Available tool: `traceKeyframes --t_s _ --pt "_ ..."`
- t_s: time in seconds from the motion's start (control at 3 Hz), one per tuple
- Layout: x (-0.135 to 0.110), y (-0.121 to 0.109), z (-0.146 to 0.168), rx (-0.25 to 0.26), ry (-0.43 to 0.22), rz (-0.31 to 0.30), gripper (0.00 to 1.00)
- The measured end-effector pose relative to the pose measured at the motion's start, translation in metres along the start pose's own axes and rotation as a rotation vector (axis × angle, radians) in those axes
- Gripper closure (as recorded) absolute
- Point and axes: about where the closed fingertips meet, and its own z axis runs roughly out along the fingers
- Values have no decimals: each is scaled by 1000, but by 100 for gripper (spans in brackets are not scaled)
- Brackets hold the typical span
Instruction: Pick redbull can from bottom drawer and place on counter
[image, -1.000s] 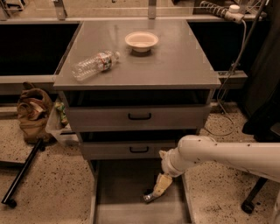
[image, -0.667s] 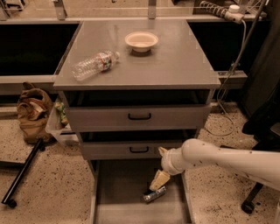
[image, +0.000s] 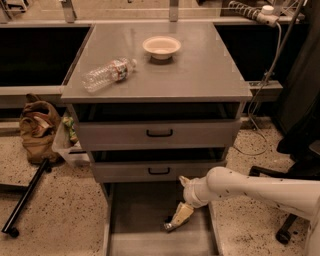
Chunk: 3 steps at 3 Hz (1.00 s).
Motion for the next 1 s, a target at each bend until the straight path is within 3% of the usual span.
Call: traceKeyframes --t_s 0.33,1.0 --pt "22 2 30 3 -4 33 0" --pt "99 8 119 14 19 119 0"
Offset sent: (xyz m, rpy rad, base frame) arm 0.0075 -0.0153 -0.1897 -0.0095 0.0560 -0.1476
